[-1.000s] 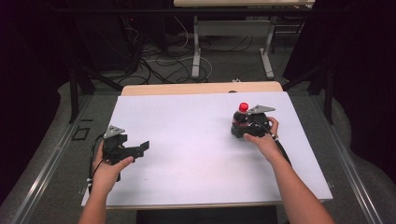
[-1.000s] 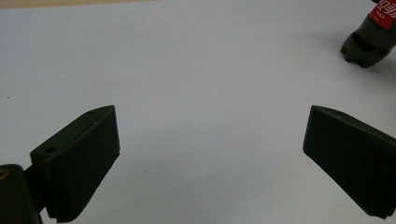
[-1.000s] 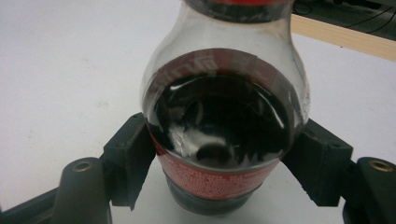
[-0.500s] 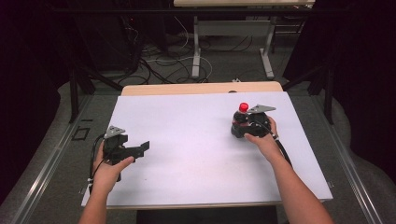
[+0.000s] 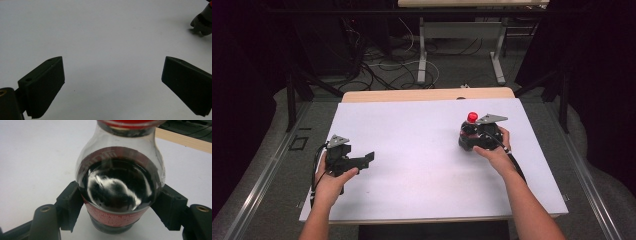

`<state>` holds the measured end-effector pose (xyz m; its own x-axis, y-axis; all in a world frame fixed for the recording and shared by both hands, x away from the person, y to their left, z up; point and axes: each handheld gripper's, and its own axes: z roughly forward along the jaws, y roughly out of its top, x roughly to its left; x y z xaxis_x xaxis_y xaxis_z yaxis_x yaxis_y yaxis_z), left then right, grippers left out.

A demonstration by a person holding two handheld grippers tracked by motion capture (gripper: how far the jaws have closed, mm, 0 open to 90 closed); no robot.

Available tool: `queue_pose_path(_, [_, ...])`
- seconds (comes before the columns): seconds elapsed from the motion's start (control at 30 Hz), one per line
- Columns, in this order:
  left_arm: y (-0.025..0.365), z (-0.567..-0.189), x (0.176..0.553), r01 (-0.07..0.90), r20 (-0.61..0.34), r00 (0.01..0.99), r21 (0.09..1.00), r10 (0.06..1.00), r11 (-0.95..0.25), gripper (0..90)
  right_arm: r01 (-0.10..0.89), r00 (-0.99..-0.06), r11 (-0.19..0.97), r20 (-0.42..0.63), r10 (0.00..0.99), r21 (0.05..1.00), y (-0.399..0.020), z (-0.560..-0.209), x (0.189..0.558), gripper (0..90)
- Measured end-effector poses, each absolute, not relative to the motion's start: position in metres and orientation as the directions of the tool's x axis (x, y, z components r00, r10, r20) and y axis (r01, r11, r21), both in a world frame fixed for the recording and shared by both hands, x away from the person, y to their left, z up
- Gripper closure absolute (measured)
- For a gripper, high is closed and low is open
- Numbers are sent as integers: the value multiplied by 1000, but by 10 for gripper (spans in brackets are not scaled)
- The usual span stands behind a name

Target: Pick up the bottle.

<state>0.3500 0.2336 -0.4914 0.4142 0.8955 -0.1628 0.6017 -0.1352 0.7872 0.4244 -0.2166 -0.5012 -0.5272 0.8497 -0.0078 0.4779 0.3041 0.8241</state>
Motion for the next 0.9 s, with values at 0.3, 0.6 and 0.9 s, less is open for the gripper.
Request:
queue_pose_path(0.3, [225,-487,348,586,-183,457,799,870,-139,55,447,-594,370,-39,803,814,-200,-488,393,296])
queue_pose_path(0.6, [213,-481,345,572,-192,518,802,834,-171,5,408,-681,408,-25,732,817,-184,-471,372,296])
queue_pose_path(0.9, [194,-470,346,529,-181,591,823,786,-207,5,381,-743,448,-21,670,809,-173,-469,356,296])
